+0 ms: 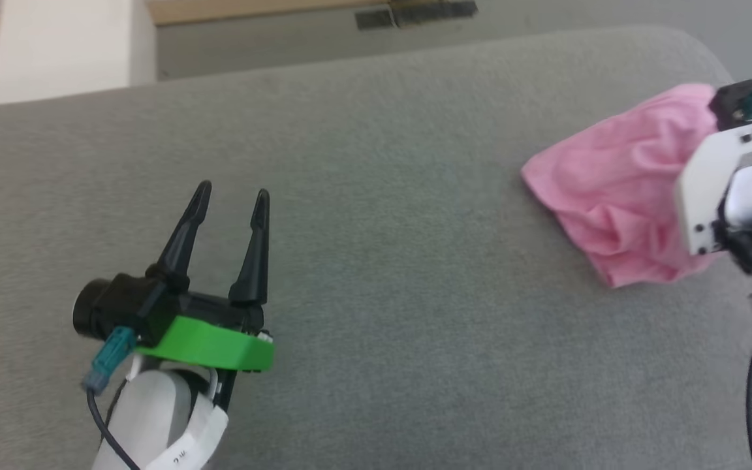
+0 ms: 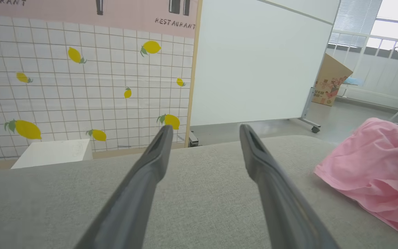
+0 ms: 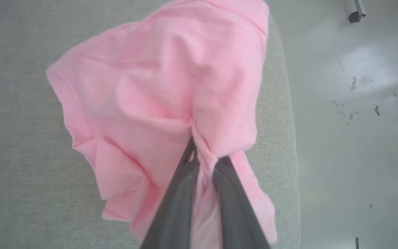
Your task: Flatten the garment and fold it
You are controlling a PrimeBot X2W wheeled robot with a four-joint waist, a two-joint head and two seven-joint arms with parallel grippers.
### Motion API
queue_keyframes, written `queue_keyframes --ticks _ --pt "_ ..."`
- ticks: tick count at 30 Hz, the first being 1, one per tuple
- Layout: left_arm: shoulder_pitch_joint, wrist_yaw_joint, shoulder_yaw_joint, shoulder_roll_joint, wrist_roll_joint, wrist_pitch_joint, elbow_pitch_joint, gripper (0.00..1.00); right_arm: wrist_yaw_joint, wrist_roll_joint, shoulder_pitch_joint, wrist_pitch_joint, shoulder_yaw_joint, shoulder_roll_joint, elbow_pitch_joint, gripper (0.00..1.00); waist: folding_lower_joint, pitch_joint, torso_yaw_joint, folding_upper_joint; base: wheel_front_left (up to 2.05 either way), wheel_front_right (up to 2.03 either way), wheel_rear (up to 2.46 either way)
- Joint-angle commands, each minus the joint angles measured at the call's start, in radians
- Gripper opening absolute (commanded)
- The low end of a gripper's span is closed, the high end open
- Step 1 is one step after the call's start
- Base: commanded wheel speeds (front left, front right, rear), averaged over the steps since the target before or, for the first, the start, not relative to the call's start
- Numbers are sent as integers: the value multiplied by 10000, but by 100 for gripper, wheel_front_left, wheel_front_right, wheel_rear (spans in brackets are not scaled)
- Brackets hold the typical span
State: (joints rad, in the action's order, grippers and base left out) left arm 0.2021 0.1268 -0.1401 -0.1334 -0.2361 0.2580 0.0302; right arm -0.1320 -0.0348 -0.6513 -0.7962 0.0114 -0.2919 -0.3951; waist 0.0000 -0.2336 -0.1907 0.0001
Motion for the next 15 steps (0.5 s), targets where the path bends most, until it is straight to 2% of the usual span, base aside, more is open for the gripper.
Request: queue_keyframes --ticks 1,7,15 --pt "257 38 -86 -191 35 38 62 100 13 423 -190 339 -312 70 -65 0 0 -1271 -1116 -1 0 0 0" --pt "874 38 -375 -754 25 38 177 100 13 2220 -731 1684 -1838 525 -591 0 0 -2119 -1388 -1 0 0 0" --pt "1128 38 -563 -1124 -55 38 150 100 13 4092 -1382 3078 -3541 1111 -1407 0 0 -2522 -1147 -1 0 0 0"
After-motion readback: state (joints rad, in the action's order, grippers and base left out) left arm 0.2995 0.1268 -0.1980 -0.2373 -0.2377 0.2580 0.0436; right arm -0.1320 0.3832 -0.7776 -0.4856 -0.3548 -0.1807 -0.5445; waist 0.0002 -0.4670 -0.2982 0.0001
